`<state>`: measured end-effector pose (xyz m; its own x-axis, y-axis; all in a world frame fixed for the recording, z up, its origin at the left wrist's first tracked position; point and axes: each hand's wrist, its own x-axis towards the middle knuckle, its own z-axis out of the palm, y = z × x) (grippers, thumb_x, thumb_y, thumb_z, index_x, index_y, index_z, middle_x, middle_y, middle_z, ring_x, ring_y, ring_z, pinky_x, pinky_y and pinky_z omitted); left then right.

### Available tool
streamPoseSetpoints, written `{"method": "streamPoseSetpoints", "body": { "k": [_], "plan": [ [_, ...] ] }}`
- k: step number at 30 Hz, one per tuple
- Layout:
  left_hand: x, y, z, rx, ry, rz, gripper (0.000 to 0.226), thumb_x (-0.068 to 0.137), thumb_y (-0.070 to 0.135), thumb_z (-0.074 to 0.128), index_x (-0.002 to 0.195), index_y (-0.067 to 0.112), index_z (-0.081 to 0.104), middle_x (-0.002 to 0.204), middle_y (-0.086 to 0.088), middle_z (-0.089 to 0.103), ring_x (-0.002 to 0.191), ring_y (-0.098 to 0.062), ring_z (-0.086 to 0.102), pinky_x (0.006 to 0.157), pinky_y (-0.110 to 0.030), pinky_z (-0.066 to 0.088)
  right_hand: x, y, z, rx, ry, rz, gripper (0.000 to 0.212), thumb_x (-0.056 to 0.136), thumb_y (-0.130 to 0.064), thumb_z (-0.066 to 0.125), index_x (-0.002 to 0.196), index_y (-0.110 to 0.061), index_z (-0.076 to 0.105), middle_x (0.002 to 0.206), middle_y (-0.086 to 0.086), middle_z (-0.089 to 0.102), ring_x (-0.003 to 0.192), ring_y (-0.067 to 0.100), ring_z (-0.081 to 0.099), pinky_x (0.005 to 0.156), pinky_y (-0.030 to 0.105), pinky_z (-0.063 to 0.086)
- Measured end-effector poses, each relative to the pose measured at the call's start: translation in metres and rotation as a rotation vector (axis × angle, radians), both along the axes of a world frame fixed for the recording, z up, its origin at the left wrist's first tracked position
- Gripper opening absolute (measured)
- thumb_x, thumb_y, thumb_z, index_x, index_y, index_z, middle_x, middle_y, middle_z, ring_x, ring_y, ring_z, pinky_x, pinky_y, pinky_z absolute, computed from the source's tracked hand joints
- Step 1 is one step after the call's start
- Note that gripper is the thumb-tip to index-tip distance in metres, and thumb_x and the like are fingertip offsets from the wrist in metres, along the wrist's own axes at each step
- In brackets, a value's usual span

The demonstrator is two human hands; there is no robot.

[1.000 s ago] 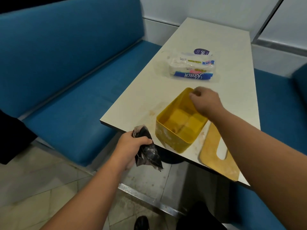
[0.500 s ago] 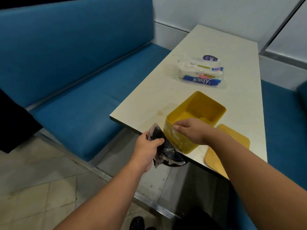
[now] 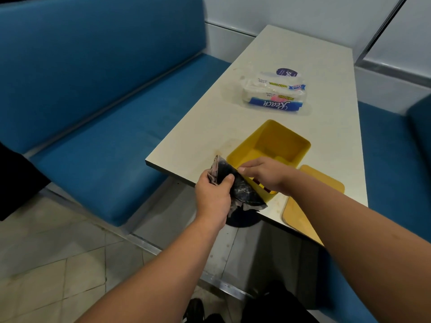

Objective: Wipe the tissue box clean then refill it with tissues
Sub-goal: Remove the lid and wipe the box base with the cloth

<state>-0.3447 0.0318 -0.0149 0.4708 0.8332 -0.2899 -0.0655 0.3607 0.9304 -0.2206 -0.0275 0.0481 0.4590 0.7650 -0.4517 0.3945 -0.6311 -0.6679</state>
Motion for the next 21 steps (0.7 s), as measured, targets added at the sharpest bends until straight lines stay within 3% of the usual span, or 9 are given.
{"method": "streamPoseSetpoints", "body": {
  "k": [4,9,13,16,18,21],
  "plan": [
    [0.003,-0.012,-0.004,0.041,0.110,-0.021,0.015,0.084,0.013,0.072,0.084,0.022,0.060,0.084,0.001,0.069,0.079,-0.015,0.066,0.074,-0.035,0.057,0.001,0.000,-0.001,-0.008,-0.018,-0.005,0.039,0.098,-0.032,0.051,0.130,-0.012,0.059,0.138,0.007,0.054,0.126,0.023,0.047,0.098,0.031,0.034],
    [0.006,0.002,0.005,-0.056,0.057,0.125,0.017,0.086,0.010,0.070,0.083,0.022,0.058,0.084,0.001,0.067,0.079,-0.014,0.065,0.066,-0.027,0.052,0.001,-0.001,0.001,-0.018,0.007,0.001,0.036,0.098,-0.033,0.051,0.125,-0.013,0.063,0.129,0.007,0.060,0.115,0.022,0.053,0.090,0.030,0.037],
    [0.006,-0.016,0.003,-0.092,0.056,0.025,0.013,0.085,0.011,0.071,0.088,0.020,0.062,0.087,-0.001,0.070,0.084,-0.018,0.068,0.071,-0.032,0.056,0.002,0.000,0.003,-0.023,-0.006,0.010,0.035,0.098,-0.034,0.050,0.124,-0.015,0.063,0.126,0.005,0.061,0.115,0.024,0.054,0.091,0.033,0.040],
    [0.007,-0.002,0.008,-0.201,-0.002,0.104,0.016,0.084,0.006,0.071,0.087,0.020,0.063,0.088,-0.004,0.071,0.088,-0.024,0.069,0.077,-0.038,0.057,0.001,-0.001,0.003,-0.027,0.023,0.005,0.029,0.098,-0.035,0.050,0.113,-0.018,0.068,0.110,0.002,0.066,0.105,0.025,0.059,0.085,0.033,0.044],
    [0.004,0.015,0.014,-0.260,-0.038,0.127,0.020,0.083,0.003,0.071,0.089,0.020,0.063,0.093,-0.006,0.070,0.090,-0.026,0.068,0.081,-0.042,0.057,0.002,-0.002,0.001,-0.029,0.017,0.013,0.032,0.098,-0.036,0.049,0.116,-0.017,0.067,0.118,0.004,0.065,0.113,0.027,0.056,0.094,0.037,0.042],
    [-0.013,0.036,0.008,-0.024,0.183,-0.002,0.015,0.083,0.013,0.070,0.093,0.021,0.064,0.095,-0.005,0.070,0.091,-0.023,0.066,0.083,-0.043,0.056,0.001,-0.002,0.001,-0.038,-0.021,0.012,0.041,0.099,-0.038,0.047,0.132,-0.016,0.056,0.138,0.005,0.053,0.126,0.025,0.048,0.099,0.034,0.035]
  ]
}}
